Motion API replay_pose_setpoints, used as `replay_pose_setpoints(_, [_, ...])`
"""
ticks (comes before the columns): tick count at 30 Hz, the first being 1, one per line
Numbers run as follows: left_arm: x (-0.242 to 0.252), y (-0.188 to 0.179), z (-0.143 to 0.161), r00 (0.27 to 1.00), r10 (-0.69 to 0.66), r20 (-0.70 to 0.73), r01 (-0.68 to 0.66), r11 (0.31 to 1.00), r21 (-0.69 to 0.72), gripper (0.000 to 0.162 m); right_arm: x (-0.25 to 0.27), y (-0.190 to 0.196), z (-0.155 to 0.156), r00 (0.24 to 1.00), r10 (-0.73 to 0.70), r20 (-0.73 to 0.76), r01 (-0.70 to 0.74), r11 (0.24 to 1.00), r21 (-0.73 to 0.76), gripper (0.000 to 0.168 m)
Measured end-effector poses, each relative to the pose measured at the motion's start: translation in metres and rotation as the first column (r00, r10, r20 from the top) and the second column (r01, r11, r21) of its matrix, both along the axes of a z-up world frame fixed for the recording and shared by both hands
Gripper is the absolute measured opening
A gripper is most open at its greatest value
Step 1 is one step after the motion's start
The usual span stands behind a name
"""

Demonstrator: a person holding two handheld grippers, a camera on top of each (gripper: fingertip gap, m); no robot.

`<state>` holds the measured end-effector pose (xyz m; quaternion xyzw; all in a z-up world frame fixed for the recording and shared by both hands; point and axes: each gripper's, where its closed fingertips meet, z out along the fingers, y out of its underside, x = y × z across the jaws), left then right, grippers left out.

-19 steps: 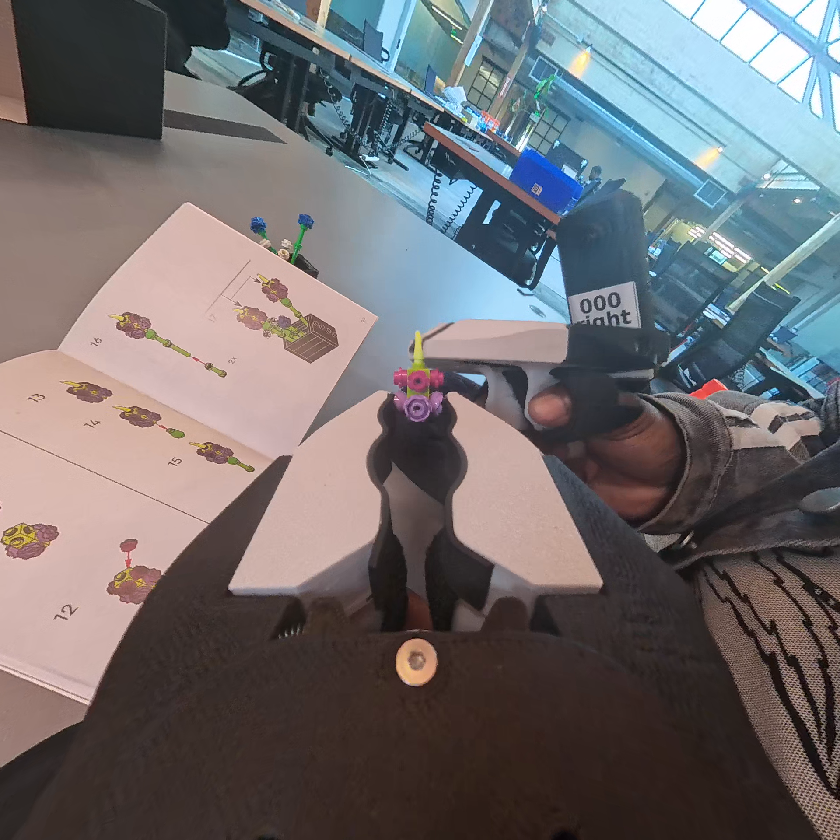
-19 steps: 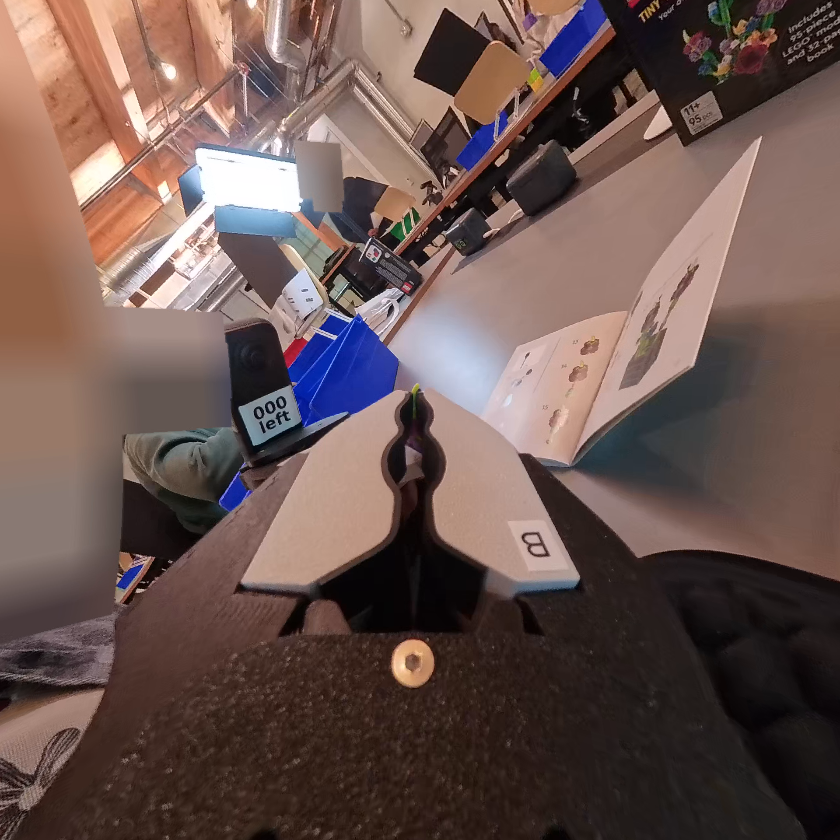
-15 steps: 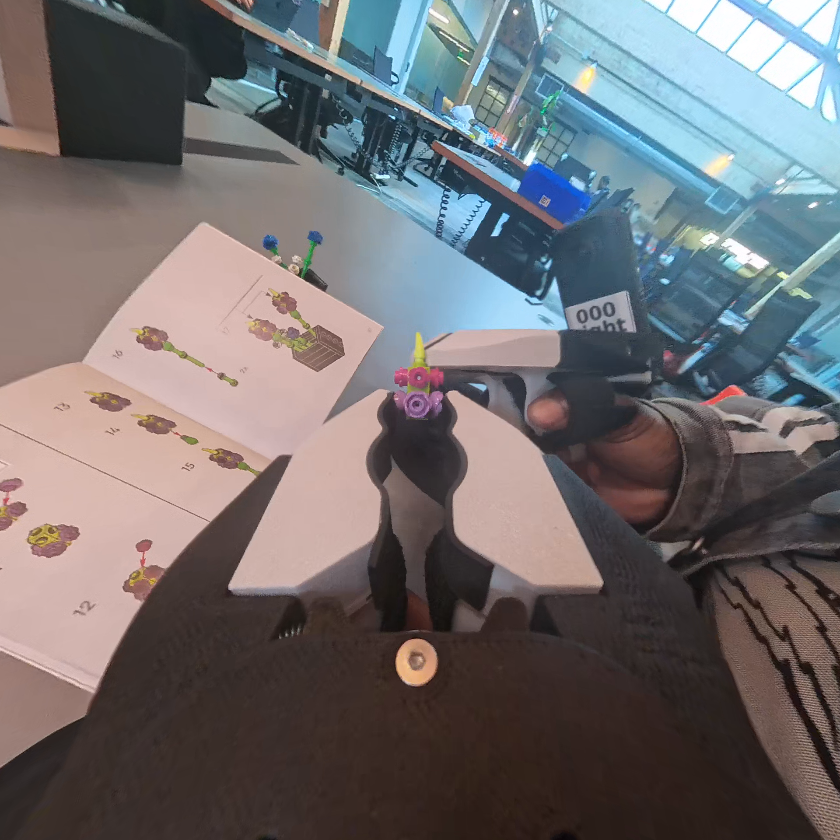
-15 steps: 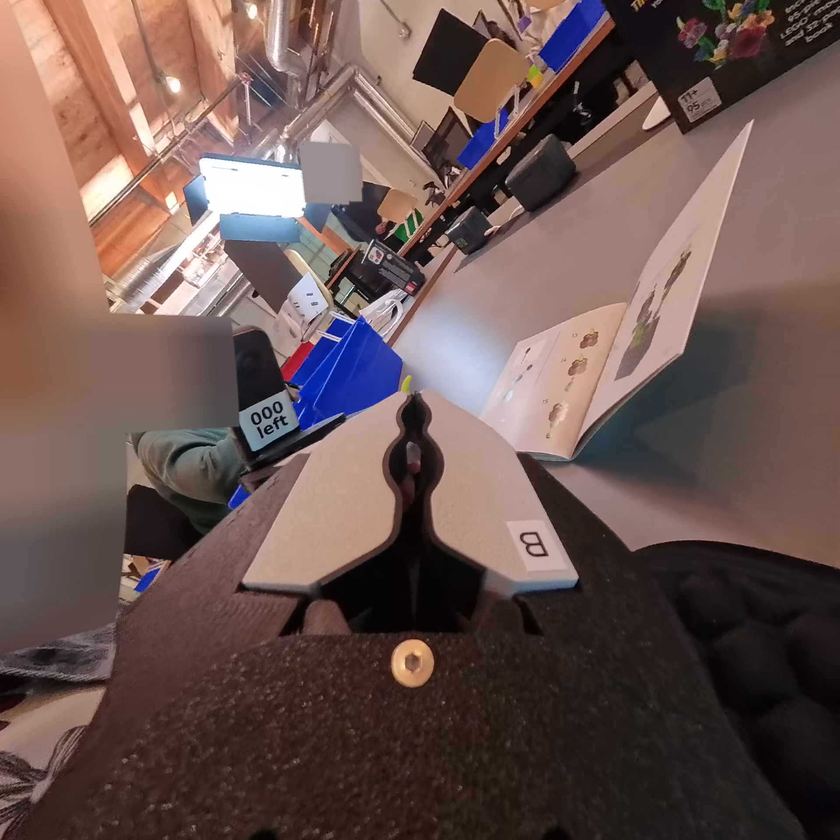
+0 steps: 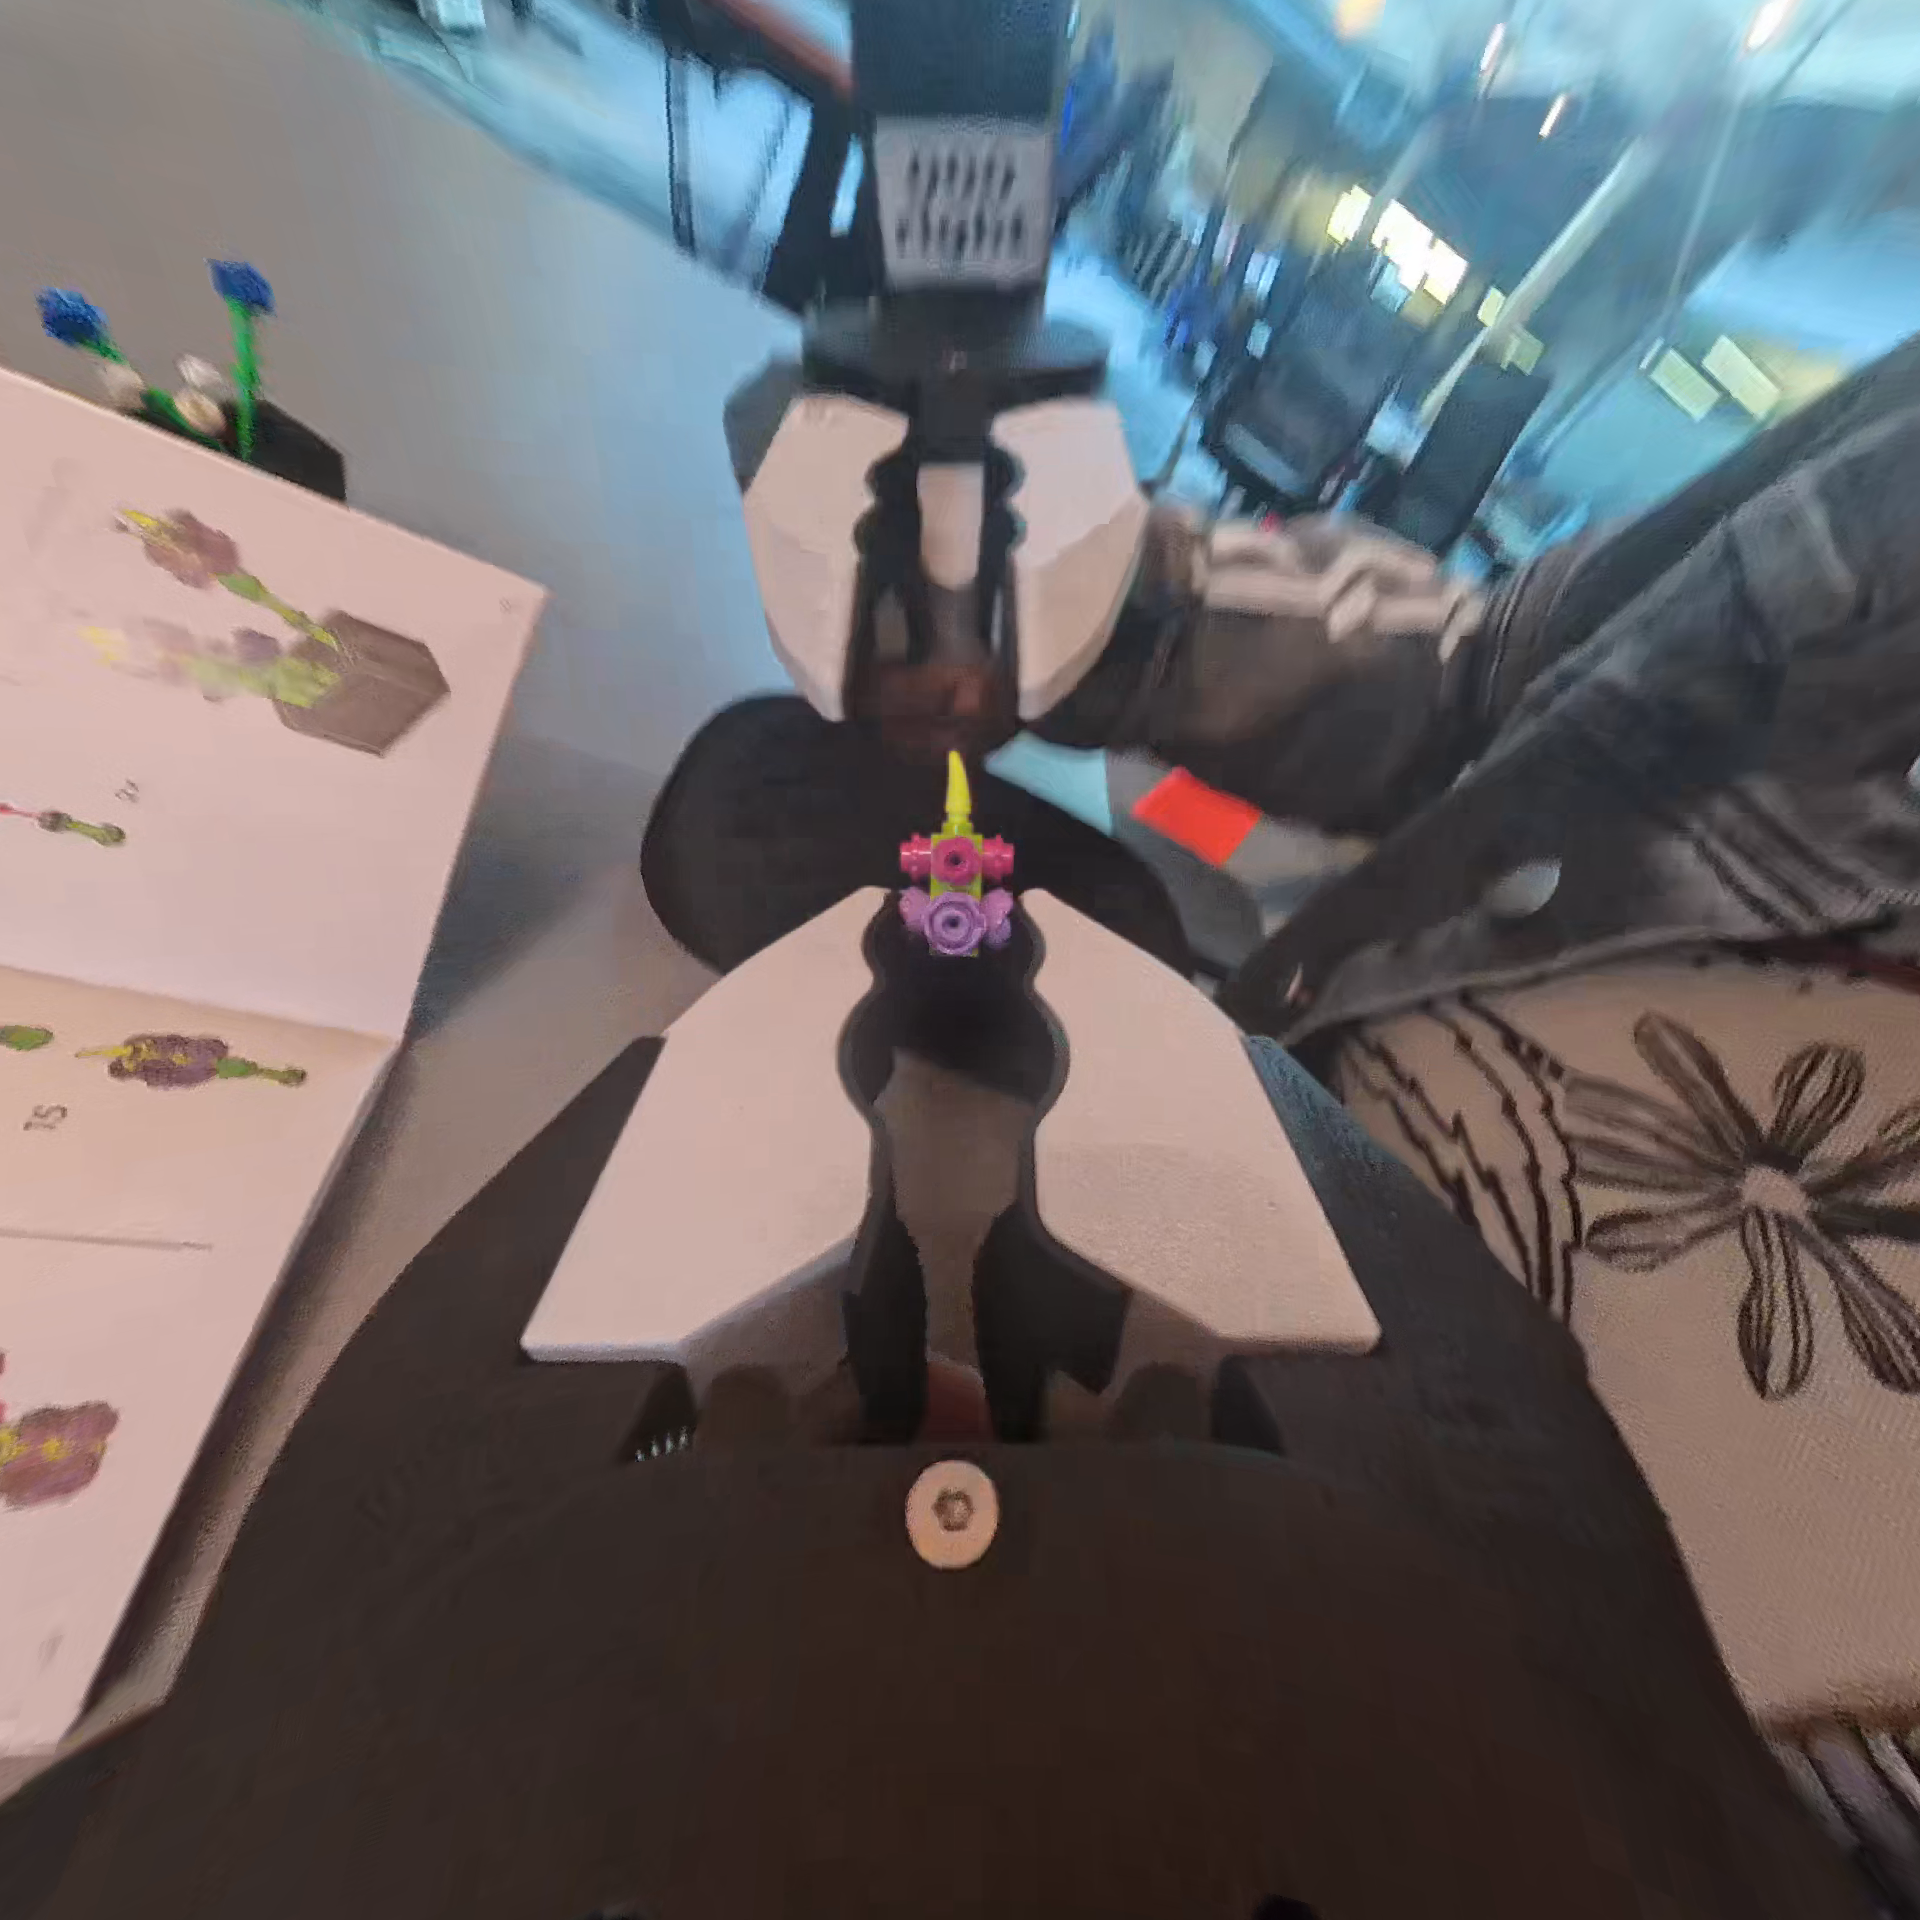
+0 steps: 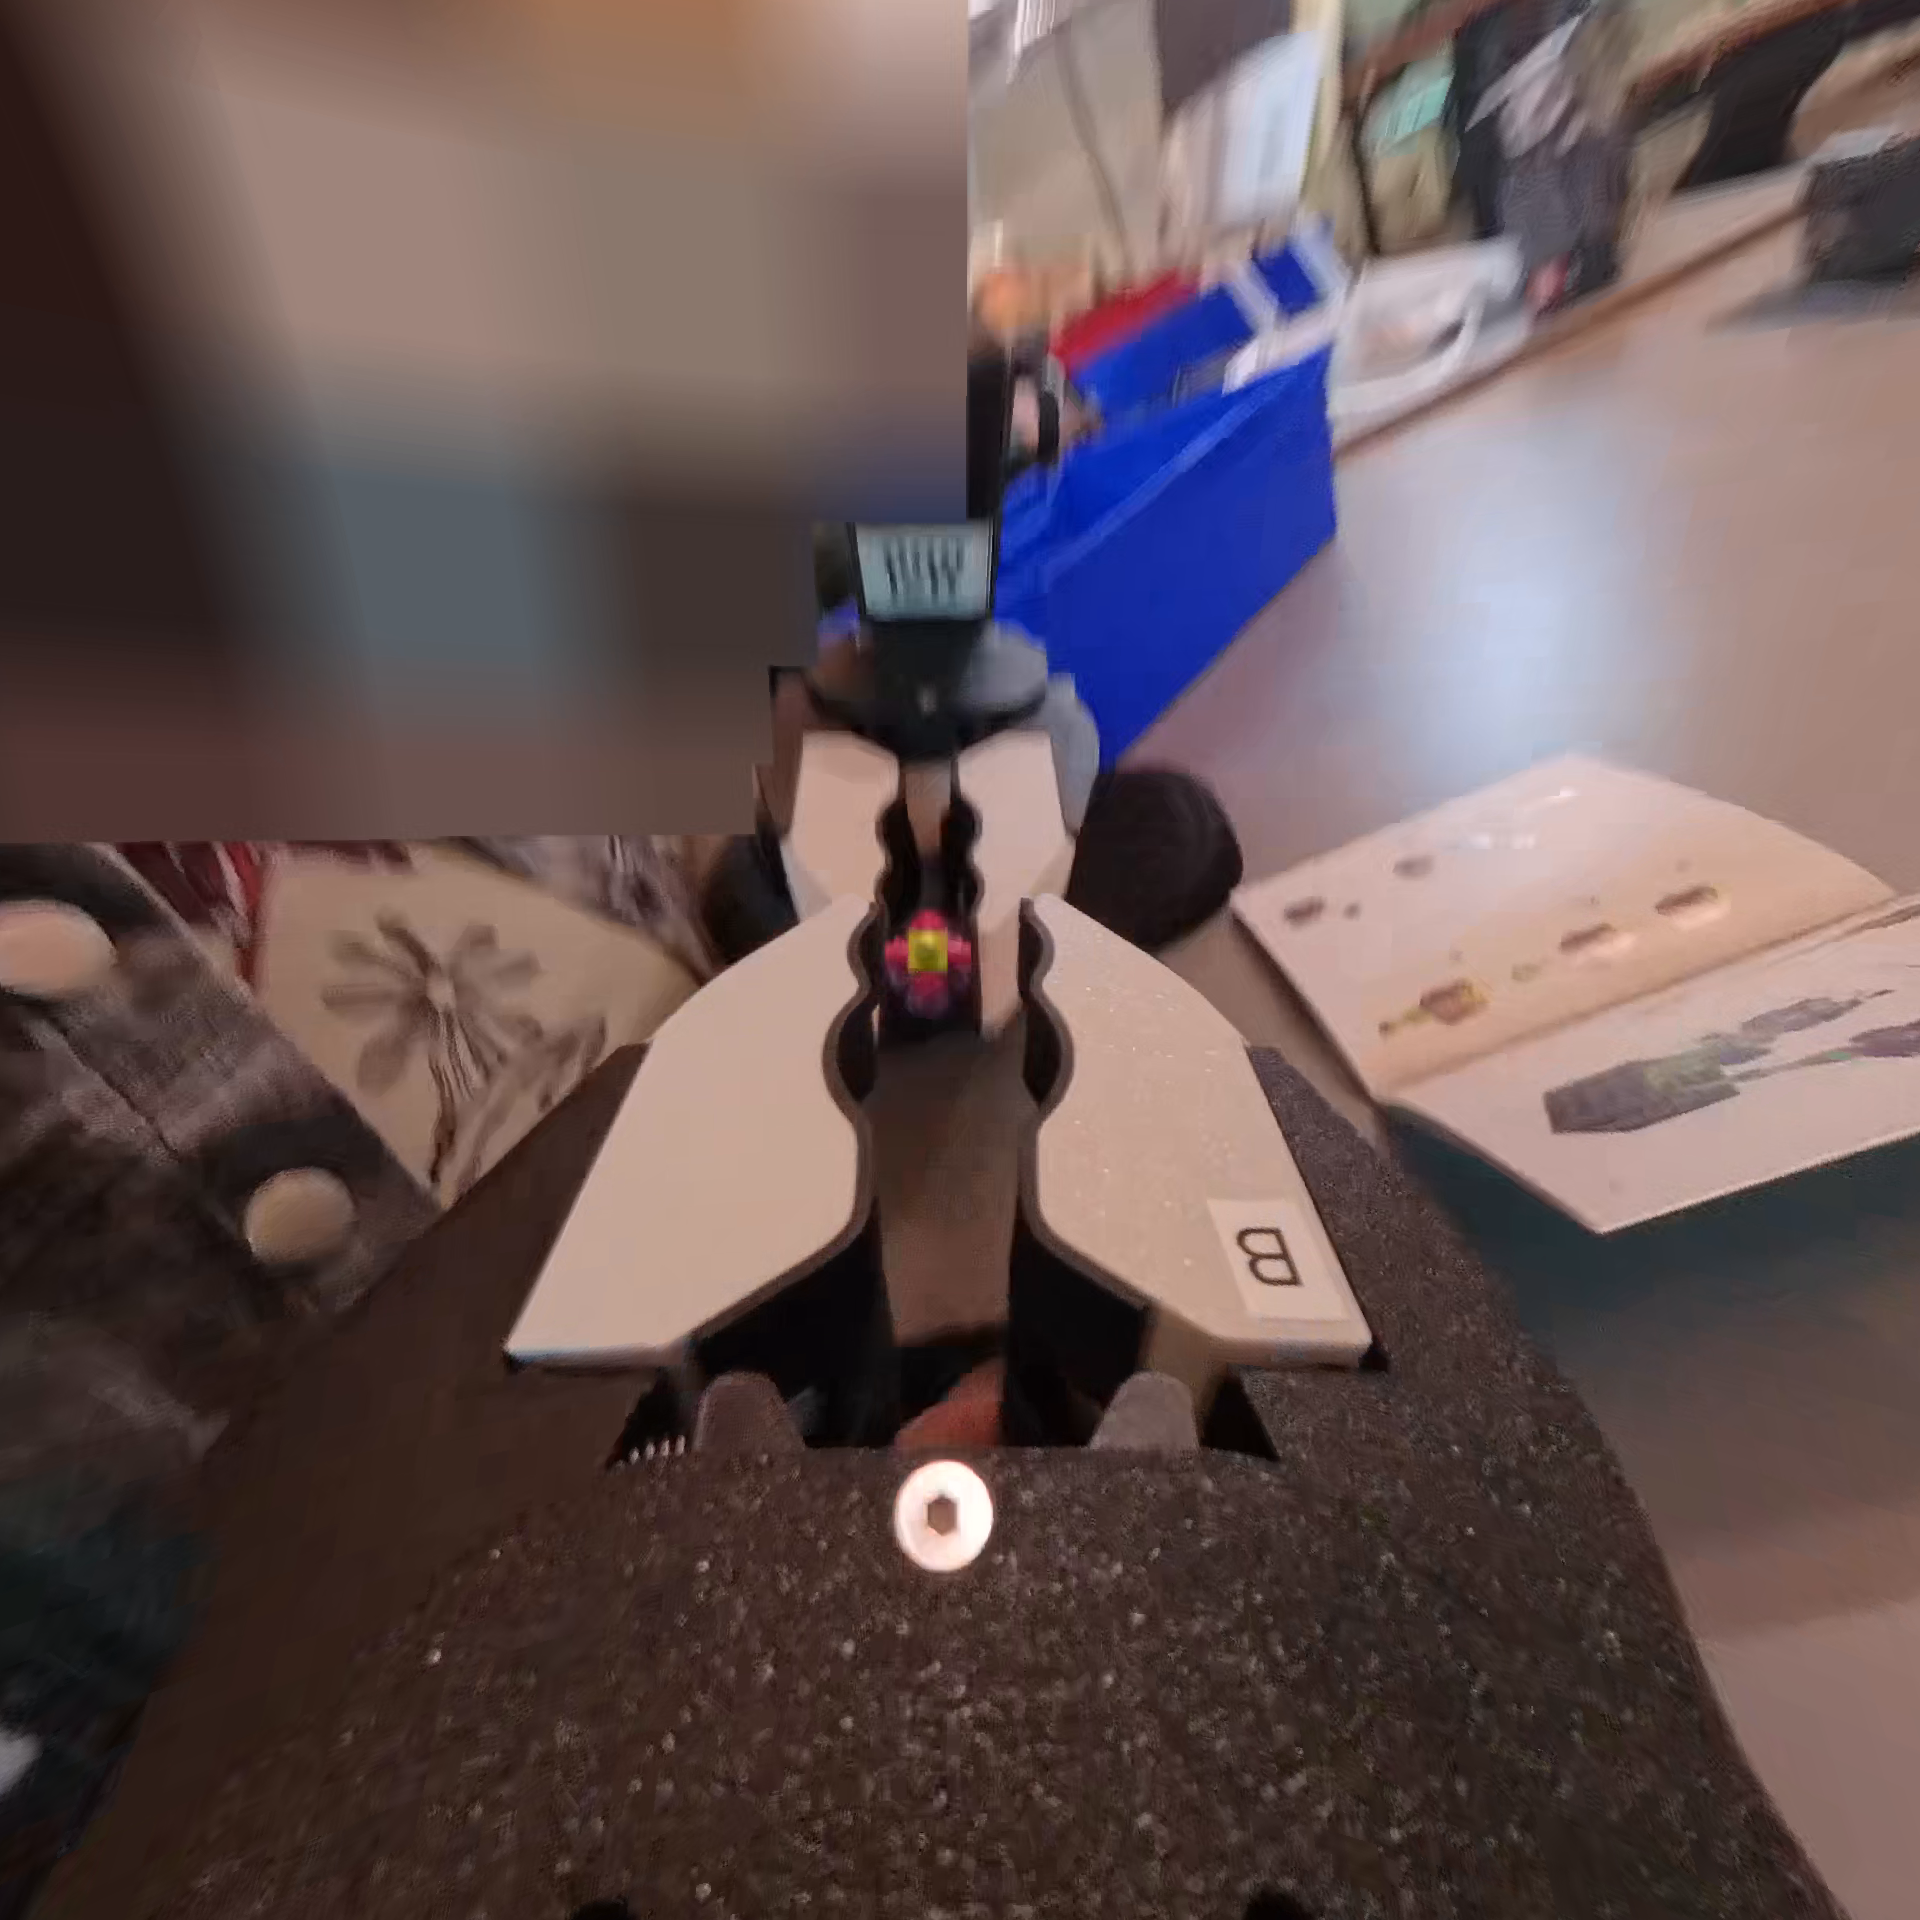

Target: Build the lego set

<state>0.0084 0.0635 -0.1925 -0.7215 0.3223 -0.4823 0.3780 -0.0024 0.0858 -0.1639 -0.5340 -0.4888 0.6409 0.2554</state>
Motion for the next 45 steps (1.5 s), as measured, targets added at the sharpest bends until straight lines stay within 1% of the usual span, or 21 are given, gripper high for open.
replay_pose_setpoints(1, [-0.001, -0.006, -0.007, 0.997, -0.018, -0.073, 0.017, 1.000, -0.010, 0.018, 0.002, -0.009, -0.007, 0.998, 0.037, 0.058, -0.041, 0.997, 0.068, 0.024])
replay_pose_setpoints(2, [-0.004, -0.010, -0.016, 0.989, -0.028, -0.145, 0.025, 0.999, -0.022, 0.018, 0.002, -0.015, -0.012, 0.995, 0.052, 0.085, -0.062, 0.992, 0.113, 0.025])
replay_pose_setpoints(3, [-0.005, -0.013, -0.022, 0.983, -0.027, -0.182, 0.023, 0.999, -0.023, 0.018, 0.001, -0.021, -0.014, 0.994, 0.065, 0.083, -0.076, 0.987, 0.140, 0.023])
replay_pose_setpoints(6, [-0.006, -0.015, -0.025, 0.985, -0.020, -0.174, 0.015, 0.999, -0.028, 0.018, -0.004, -0.031, -0.025, 0.992, 0.089, 0.095, -0.104, 0.981, 0.162, 0.019])
replay_pose_setpoints(7, [-0.006, -0.015, -0.024, 0.985, -0.019, -0.169, 0.015, 1.000, -0.026, 0.018, -0.004, -0.032, -0.024, 0.992, 0.094, 0.089, -0.108, 0.981, 0.161, 0.019])
replay_pose_setpoints(9, [-0.006, -0.015, -0.026, 0.985, -0.019, -0.174, 0.014, 0.999, -0.029, 0.019, -0.005, -0.029, -0.022, 0.996, 0.060, 0.071, -0.072, 0.981, 0.177, 0.015])
replay_pose_setpoints(12, [-0.005, -0.017, -0.027, 0.981, -0.027, -0.191, 0.023, 0.999, -0.022, 0.019, -0.006, -0.028, -0.026, 0.994, 0.047, 0.094, -0.065, 0.978, 0.196, 0.014])
replay_pose_setpoints(15, [-0.005, -0.016, -0.027, 0.982, -0.026, -0.186, 0.022, 0.999, -0.024, 0.019, -0.006, -0.029, -0.030, 0.992, 0.053, 0.118, -0.077, 0.977, 0.201, 0.009])
replay_pose_setpoints(25, [-0.006, -0.018, -0.026, 0.986, -0.041, -0.160, 0.035, 0.998, -0.043, 0.018, -0.006, -0.029, -0.035, 0.986, 0.056, 0.156, -0.088, 0.974, 0.208, 0.003])
replay_pose_setpoints(31, [-0.005, -0.022, -0.037, 0.969, -0.072, -0.235, 0.063, 0.997, -0.047, 0.018, -0.002, -0.034, -0.046, 0.967, 0.093, 0.238, -0.154, 0.956, 0.249, 0.003])
replay_pose_setpoints(36, [-0.004, -0.026, -0.044, 0.957, -0.098, -0.274, 0.086, 0.995, -0.056, 0.018, 0.000, -0.038, -0.053, 0.949, 0.130, 0.287, -0.199, 0.954, 0.226, 0.003])
replay_pose_setpoints(45, [-0.004, -0.029, -0.051, 0.940, -0.118, -0.320, 0.105, 0.993, -0.057, 0.017, 0.001, -0.042, -0.060, 0.933, 0.150, 0.327, -0.230, 0.948, 0.222, 0.003])
